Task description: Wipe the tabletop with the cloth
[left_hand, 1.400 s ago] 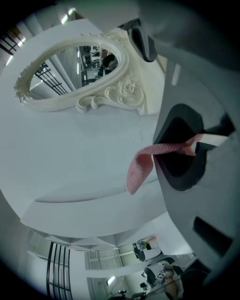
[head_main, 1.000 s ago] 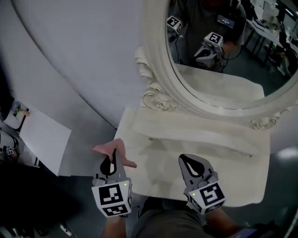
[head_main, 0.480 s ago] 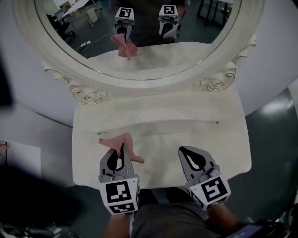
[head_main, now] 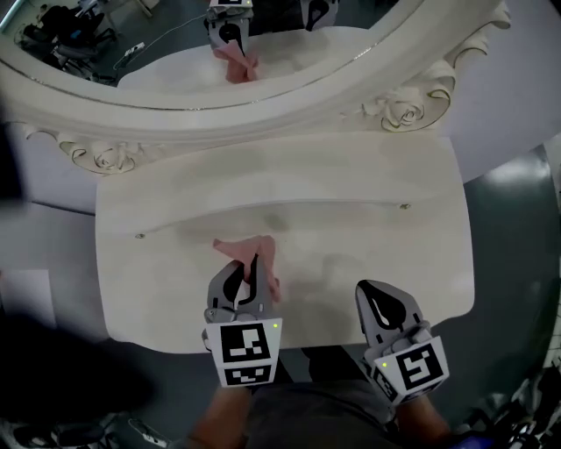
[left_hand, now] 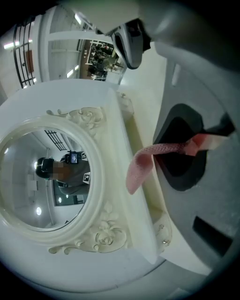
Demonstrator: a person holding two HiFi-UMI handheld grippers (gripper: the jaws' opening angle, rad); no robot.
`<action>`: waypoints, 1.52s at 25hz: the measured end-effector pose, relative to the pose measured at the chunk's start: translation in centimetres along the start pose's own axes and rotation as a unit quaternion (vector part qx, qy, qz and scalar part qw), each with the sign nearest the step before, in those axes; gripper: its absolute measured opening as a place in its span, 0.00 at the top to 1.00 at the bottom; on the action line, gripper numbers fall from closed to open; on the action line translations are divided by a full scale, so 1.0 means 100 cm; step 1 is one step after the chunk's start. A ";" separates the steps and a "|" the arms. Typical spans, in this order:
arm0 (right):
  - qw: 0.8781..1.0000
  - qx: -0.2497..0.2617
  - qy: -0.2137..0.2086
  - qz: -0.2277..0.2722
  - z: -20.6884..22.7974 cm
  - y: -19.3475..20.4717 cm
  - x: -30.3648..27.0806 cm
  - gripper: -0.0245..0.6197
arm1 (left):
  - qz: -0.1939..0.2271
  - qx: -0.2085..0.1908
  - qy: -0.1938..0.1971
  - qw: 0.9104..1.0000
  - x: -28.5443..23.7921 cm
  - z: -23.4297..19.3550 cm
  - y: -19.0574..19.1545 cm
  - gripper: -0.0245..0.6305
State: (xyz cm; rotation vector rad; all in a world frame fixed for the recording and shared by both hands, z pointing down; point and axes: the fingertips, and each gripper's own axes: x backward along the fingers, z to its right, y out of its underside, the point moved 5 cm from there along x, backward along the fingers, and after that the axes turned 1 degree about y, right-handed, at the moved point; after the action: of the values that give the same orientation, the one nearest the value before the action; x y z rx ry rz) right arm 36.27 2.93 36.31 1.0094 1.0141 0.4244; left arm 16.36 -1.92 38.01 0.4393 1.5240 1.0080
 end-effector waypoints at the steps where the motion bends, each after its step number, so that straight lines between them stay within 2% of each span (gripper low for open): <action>1: 1.000 -0.004 0.001 -0.005 0.002 0.005 -0.002 0.94 | -0.011 0.000 0.002 1.000 -0.005 0.001 0.007 0.93; 7: 1.000 -0.017 -0.004 -0.026 -0.003 0.024 -0.011 0.94 | -0.061 -0.006 0.011 0.998 -0.027 0.000 0.040 0.93; 14: 0.999 -0.020 -0.001 -0.042 -0.008 0.034 -0.020 0.94 | -0.088 -0.020 0.018 0.996 -0.036 -0.003 0.066 0.93; 22: 0.998 -0.015 -0.012 -0.052 -0.031 0.035 -0.034 0.94 | -0.089 -0.005 0.018 0.996 -0.033 -0.019 0.080 0.93; 38: 0.997 0.004 -0.037 -0.068 -0.088 0.021 -0.075 0.94 | -0.083 0.022 -0.007 0.996 -0.018 -0.092 0.100 0.93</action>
State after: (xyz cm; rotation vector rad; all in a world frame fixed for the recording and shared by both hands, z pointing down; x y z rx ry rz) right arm 25.27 3.03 40.55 0.9509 1.0116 0.2694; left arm 5.56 -0.89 46.37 0.3440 1.5468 0.8419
